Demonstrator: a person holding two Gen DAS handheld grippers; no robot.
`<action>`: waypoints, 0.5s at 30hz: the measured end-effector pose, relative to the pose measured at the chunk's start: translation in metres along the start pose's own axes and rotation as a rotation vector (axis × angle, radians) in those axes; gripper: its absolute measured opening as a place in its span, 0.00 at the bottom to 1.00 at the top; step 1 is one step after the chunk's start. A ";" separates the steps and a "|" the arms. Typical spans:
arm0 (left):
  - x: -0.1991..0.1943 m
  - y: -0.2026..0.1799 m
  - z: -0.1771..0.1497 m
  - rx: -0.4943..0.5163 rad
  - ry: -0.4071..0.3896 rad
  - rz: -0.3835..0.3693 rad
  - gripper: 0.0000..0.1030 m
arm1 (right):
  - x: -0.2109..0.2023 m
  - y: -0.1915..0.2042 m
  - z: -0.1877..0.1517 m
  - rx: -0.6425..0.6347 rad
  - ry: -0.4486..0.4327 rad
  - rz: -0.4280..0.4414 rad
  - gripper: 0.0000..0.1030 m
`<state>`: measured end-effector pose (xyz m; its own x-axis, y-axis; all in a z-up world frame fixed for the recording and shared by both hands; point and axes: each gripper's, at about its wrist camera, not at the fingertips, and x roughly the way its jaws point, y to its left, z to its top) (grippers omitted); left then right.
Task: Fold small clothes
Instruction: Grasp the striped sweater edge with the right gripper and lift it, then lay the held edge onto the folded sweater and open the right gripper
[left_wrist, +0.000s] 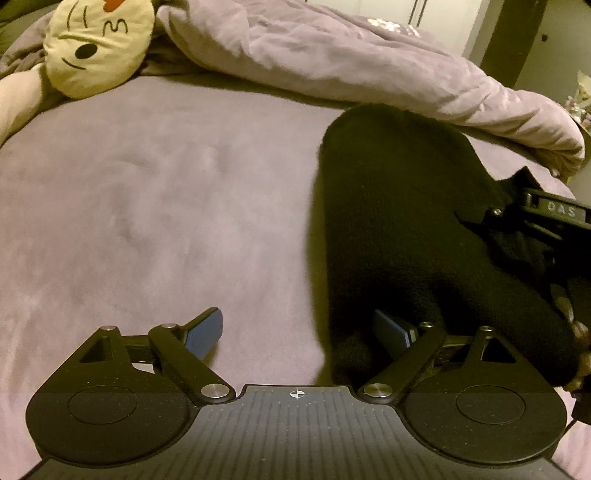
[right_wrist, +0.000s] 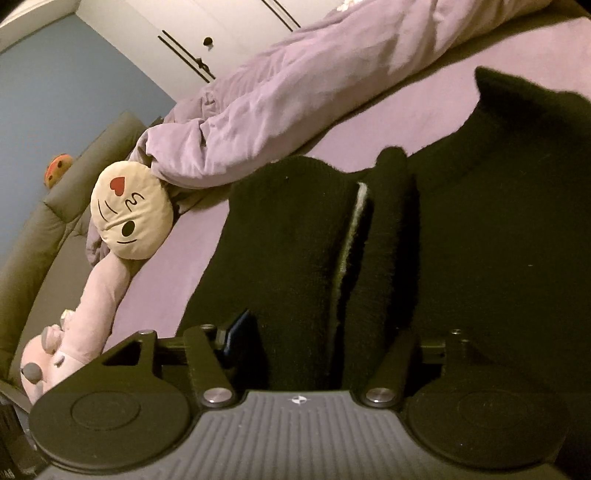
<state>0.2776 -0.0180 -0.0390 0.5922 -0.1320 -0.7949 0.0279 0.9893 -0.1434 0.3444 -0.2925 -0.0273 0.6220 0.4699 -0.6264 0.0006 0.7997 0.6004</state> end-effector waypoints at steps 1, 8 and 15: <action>0.000 0.001 0.000 -0.004 0.003 0.002 0.90 | 0.002 0.002 0.000 -0.006 0.006 -0.004 0.32; -0.023 0.021 -0.010 -0.116 0.008 -0.005 0.90 | -0.006 0.099 -0.028 -0.612 -0.117 -0.311 0.21; -0.059 0.008 -0.021 -0.097 -0.048 -0.001 0.91 | -0.069 0.110 -0.027 -0.889 -0.339 -0.493 0.21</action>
<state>0.2261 -0.0035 -0.0051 0.6300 -0.1274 -0.7661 -0.0482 0.9781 -0.2023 0.2798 -0.2265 0.0689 0.8939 0.0022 -0.4483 -0.1749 0.9225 -0.3442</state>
